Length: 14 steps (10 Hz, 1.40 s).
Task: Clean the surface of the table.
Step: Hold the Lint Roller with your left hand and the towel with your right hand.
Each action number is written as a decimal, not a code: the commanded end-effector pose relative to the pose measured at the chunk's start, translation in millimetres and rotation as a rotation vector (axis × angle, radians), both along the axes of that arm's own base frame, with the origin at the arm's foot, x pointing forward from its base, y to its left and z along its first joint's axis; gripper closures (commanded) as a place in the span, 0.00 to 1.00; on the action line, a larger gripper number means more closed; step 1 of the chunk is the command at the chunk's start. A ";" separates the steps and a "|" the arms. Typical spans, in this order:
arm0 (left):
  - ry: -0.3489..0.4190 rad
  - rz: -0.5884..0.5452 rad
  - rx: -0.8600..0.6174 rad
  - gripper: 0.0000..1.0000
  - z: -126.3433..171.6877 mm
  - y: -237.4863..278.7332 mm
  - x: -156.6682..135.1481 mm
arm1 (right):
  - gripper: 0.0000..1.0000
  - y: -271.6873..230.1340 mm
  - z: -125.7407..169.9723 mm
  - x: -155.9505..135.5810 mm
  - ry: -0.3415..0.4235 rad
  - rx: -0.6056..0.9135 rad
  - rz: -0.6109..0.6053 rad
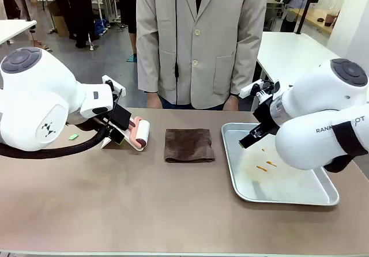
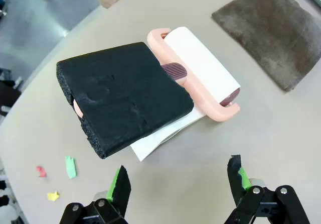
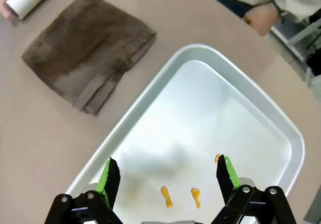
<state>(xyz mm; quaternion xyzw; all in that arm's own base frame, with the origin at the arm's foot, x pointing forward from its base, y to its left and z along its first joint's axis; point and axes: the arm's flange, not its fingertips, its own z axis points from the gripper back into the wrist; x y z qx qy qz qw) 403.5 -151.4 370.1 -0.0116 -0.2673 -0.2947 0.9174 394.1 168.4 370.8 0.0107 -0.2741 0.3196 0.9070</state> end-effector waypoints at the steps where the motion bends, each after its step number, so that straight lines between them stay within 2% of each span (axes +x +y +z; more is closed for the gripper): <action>1: 0.000 0.000 0.000 0.00 0.0 0.0 0.0 | 0.00 0.0 0.0 0.0 0.000 0.000 0.000; 14: 0.000 0.000 0.000 0.00 0.0 0.0 0.0 | 0.00 0.1 0.0 0.0 0.000 -0.001 0.000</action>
